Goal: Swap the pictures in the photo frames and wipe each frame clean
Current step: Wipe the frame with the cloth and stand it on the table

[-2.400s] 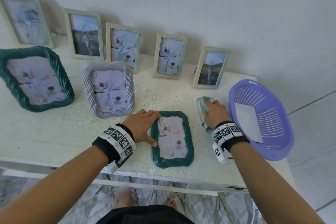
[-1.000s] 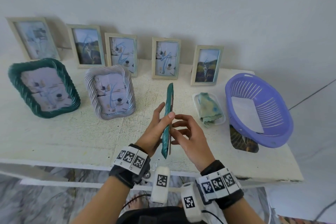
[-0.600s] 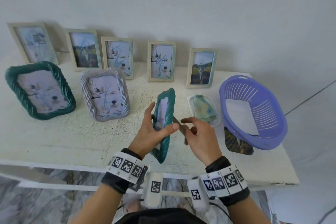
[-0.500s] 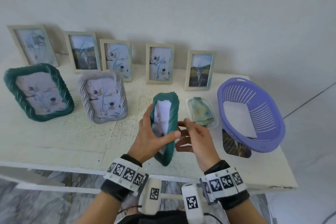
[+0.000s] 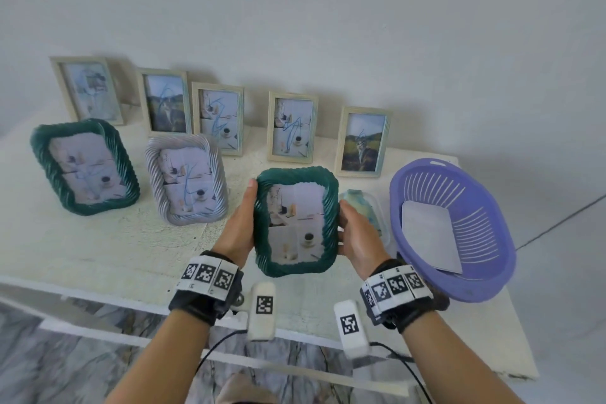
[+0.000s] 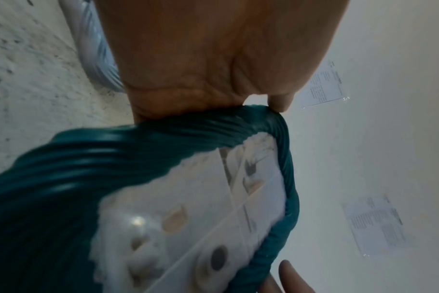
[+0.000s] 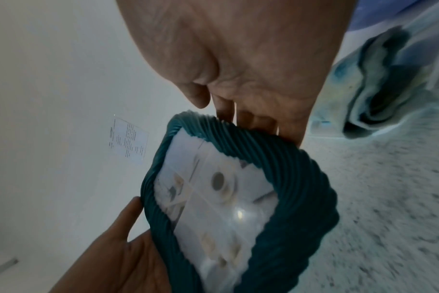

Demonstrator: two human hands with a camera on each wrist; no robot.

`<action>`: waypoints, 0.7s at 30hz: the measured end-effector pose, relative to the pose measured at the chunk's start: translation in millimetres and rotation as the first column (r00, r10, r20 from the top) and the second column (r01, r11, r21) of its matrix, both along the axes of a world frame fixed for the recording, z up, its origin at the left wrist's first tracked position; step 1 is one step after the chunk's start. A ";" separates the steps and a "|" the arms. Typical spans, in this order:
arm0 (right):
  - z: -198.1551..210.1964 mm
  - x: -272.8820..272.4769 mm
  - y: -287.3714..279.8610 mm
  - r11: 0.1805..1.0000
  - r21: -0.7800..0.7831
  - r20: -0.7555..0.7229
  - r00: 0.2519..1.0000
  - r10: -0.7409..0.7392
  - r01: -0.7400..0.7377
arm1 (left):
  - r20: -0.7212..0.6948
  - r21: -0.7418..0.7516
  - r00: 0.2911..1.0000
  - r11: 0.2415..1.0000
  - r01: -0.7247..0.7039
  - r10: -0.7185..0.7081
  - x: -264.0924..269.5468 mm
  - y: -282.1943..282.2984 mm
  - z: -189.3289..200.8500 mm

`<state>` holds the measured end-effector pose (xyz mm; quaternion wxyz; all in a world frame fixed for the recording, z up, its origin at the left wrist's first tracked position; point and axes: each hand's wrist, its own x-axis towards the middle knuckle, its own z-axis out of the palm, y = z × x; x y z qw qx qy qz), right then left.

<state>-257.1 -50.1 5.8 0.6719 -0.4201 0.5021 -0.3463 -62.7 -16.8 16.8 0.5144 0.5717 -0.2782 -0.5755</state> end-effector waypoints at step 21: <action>-25.1 52.4 -94.9 0.924 -0.368 -0.405 0.912 -0.060 -0.102 | 0.185 -0.007 0.982 0.999 -0.043 0.043 46.0 -99.1 -13.0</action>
